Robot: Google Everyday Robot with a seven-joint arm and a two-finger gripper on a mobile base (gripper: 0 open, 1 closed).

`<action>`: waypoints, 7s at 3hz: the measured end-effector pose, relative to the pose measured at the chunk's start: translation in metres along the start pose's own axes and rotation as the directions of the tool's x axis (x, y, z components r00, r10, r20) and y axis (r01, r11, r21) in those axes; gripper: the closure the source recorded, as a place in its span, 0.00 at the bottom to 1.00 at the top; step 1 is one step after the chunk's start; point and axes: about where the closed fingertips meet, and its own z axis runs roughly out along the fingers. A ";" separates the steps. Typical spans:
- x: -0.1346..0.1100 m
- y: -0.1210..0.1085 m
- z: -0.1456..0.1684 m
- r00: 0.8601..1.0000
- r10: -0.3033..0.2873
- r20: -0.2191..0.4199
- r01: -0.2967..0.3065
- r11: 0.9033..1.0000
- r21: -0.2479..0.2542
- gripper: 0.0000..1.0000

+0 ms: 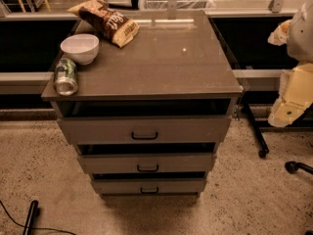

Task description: Open bottom drawer

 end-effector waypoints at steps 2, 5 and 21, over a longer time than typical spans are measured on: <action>-0.002 -0.002 0.021 1.000 0.010 0.015 -0.009 0.999 -0.040 0.00; -0.042 0.090 0.152 0.946 0.068 0.316 -0.002 0.979 -0.204 0.00; 0.093 0.117 0.731 0.895 0.120 0.430 -0.065 0.988 -0.139 0.00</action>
Offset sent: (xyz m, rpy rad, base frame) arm 0.0206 0.0094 -0.0516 0.0625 0.1084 0.0070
